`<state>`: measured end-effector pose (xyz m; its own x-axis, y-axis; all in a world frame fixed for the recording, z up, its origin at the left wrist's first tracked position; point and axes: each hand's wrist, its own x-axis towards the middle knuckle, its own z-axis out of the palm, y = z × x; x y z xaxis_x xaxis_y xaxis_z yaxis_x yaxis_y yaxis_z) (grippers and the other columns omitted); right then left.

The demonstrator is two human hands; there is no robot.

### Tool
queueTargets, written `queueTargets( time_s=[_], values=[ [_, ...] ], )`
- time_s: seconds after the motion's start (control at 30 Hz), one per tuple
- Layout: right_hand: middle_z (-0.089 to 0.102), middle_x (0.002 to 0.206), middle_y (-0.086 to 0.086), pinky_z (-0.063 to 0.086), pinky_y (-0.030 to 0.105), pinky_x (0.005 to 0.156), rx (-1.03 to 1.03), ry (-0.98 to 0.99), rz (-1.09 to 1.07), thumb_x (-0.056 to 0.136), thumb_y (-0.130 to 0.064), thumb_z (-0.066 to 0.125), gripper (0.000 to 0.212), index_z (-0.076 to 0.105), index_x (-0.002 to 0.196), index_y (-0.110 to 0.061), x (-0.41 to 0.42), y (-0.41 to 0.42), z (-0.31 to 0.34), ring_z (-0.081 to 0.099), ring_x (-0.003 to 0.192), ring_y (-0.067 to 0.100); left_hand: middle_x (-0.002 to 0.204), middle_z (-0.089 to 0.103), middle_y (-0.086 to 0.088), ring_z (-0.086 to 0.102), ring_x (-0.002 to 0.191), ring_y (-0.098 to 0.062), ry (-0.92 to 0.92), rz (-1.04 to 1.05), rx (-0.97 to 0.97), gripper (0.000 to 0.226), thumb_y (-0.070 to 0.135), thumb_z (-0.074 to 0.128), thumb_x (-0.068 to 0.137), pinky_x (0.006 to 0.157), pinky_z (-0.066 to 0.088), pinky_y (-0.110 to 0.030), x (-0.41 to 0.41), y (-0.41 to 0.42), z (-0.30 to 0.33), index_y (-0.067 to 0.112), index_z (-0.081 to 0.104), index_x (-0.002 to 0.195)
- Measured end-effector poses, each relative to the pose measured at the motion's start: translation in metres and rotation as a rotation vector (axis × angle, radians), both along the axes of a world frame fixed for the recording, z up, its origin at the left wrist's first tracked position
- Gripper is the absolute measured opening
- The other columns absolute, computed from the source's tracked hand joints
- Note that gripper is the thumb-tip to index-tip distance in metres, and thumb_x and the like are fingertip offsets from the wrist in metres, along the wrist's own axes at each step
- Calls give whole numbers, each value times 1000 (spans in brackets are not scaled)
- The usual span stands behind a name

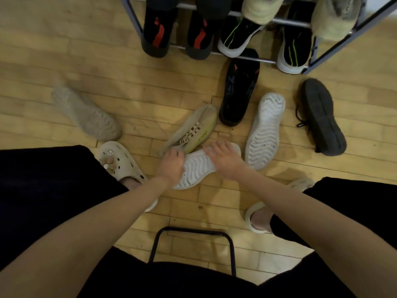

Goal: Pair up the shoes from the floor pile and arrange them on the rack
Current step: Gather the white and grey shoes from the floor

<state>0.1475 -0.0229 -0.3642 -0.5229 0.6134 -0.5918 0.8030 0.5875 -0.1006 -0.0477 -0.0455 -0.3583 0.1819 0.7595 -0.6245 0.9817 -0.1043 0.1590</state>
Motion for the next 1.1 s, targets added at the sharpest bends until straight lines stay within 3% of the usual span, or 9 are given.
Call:
queueTargets(
  time_s=[0.1, 0.23, 0.37, 0.6, 0.73, 0.8, 0.83, 0.97, 1.1],
  values=[
    [38, 142, 13, 26, 43, 109, -11, 36, -71, 80, -27, 63, 77, 24, 146, -16, 0, 10, 0, 36, 132, 31, 124, 52, -19, 50, 113, -30, -9, -104, -53, 43, 24, 60, 92, 90, 41, -33, -2, 9, 5, 2, 45, 126],
    [57, 119, 10, 41, 36, 91, -117, 10, -185, 77, -32, 69, 56, 49, 125, -11, 12, 21, 3, 54, 111, 29, 114, 56, -13, 51, 108, -28, -85, -208, -6, 25, 23, 61, 88, 88, 47, -37, -1, 18, 20, 6, 57, 106],
    [60, 103, 4, 45, 32, 67, -263, 79, -269, 70, -40, 76, 50, 57, 107, -13, 31, 29, 17, 56, 92, 21, 97, 59, -7, 57, 93, -24, -149, -199, 34, 23, 21, 67, 77, 72, 51, -36, 0, 34, 39, 8, 64, 96],
    [51, 88, -14, 37, 23, 60, -551, 236, -469, 59, -45, 79, 39, 55, 85, -31, 58, 64, 74, 50, 78, 5, 83, 56, 8, 52, 76, -11, -402, 45, -178, 39, 22, 83, 67, 59, 38, -21, 2, 67, 75, 18, 62, 99],
    [60, 79, -11, 42, 20, 60, -458, 429, -668, 63, -37, 79, 32, 64, 89, -24, 70, 70, 98, 58, 74, 7, 98, 61, 2, 58, 89, -14, -485, 250, 121, 39, 19, 80, 72, 71, 47, -23, 11, 94, 94, 15, 64, 108],
    [59, 75, -12, 41, 18, 56, -303, 526, -697, 66, -33, 77, 28, 62, 88, -23, 65, 65, 102, 57, 70, 6, 105, 58, 0, 57, 92, -15, -505, 481, 288, 39, 23, 71, 82, 78, 49, -28, 19, 96, 100, 13, 58, 117],
    [56, 73, -11, 40, 18, 54, -220, 556, -696, 67, -31, 76, 28, 60, 87, -20, 61, 62, 103, 55, 66, 5, 107, 57, -1, 57, 94, -16, -528, 617, 276, 42, 28, 66, 87, 81, 51, -31, 23, 96, 102, 10, 54, 122],
    [43, 65, -8, 32, 23, 48, -18, 586, -669, 64, -29, 75, 35, 44, 75, -19, 46, 47, 100, 42, 56, 5, 115, 63, -15, 65, 102, -27, -820, 1065, -324, 59, 47, 52, 94, 87, 56, -37, 33, 90, 104, 1, 46, 131],
    [42, 73, -6, 31, 28, 57, 30, 553, -599, 62, -36, 77, 44, 45, 83, -16, 32, 30, 90, 43, 70, 14, 117, 63, -17, 67, 104, -30, -1002, 1095, -501, 52, 47, 54, 93, 92, 54, -38, 37, 77, 94, 8, 51, 127]
  ],
)
